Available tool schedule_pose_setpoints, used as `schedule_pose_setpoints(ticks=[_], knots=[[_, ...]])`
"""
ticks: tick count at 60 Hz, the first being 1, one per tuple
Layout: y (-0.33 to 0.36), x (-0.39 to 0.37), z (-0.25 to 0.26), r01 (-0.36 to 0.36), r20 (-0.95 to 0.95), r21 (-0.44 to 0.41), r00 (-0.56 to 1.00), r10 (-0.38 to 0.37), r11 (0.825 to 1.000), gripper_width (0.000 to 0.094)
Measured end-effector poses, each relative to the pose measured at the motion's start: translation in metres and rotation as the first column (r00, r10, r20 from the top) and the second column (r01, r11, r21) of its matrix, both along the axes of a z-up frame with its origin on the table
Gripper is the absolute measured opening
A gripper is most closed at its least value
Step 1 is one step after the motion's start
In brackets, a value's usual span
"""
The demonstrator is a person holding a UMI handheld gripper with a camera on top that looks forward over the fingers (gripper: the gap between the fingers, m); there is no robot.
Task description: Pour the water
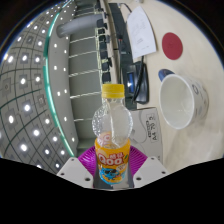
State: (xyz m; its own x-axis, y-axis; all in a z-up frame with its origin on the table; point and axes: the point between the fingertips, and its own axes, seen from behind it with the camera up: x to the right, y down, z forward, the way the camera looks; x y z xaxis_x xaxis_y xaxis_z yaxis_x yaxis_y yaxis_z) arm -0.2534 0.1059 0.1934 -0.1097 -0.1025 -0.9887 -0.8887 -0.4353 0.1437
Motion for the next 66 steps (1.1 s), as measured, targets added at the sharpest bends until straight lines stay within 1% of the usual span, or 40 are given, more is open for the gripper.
schedule_pose_setpoints(ticks=[3,7,13,19,22,27,30,31,32,34,38,39,40,45,46,47,55,57,60,66], knots=[[0.002,0.010,0.010,-0.015,0.166,0.051,0.986,0.006,0.999,0.0399],[0.005,0.034,0.028,-0.038,0.386,0.129,0.922,-0.015,0.991,0.0399],[0.017,0.078,0.046,-0.074,0.671,0.229,0.734,-0.103,0.971,0.0399],[0.035,0.130,0.052,-0.110,0.849,0.288,0.490,-0.201,0.951,0.0400],[0.037,0.161,0.050,-0.132,0.908,0.298,0.344,-0.238,0.945,0.0399],[0.056,0.193,0.028,-0.177,0.956,0.287,0.117,-0.269,0.942,0.0397],[0.064,0.210,0.007,-0.195,0.964,0.262,0.016,-0.264,0.945,0.0398],[0.063,0.219,-0.007,-0.202,0.965,0.253,-0.015,-0.261,0.946,0.0399],[0.065,0.222,-0.006,-0.205,0.967,0.240,-0.032,-0.252,0.949,0.0399],[0.070,0.230,-0.020,-0.211,0.969,0.218,-0.071,-0.237,0.953,0.0399],[0.075,0.234,-0.044,-0.213,0.974,0.175,-0.105,-0.200,0.961,0.0401],[0.084,0.246,-0.069,-0.215,0.974,0.169,-0.110,-0.196,0.962,0.0400],[0.079,0.241,-0.066,-0.214,0.977,0.161,-0.105,-0.186,0.963,0.0400],[0.078,0.240,-0.088,-0.213,0.985,0.124,-0.092,-0.146,0.969,0.0400],[0.077,0.240,-0.092,-0.214,0.986,0.119,-0.093,-0.141,0.970,0.0399],[0.090,0.248,-0.108,-0.214,0.986,0.115,-0.096,-0.138,0.970,0.0399],[0.081,0.248,-0.136,-0.215,0.991,0.083,-0.089,-0.104,0.973,0.0402],[0.082,0.250,-0.130,-0.212,0.988,0.111,-0.086,-0.132,0.971,0.0404],[0.081,0.249,-0.132,-0.214,0.986,0.112,-0.095,-0.134,0.970,0.0416],[0.079,0.249,-0.132,-0.204,0.985,0.116,-0.101,-0.139,0.972,0.0506]])
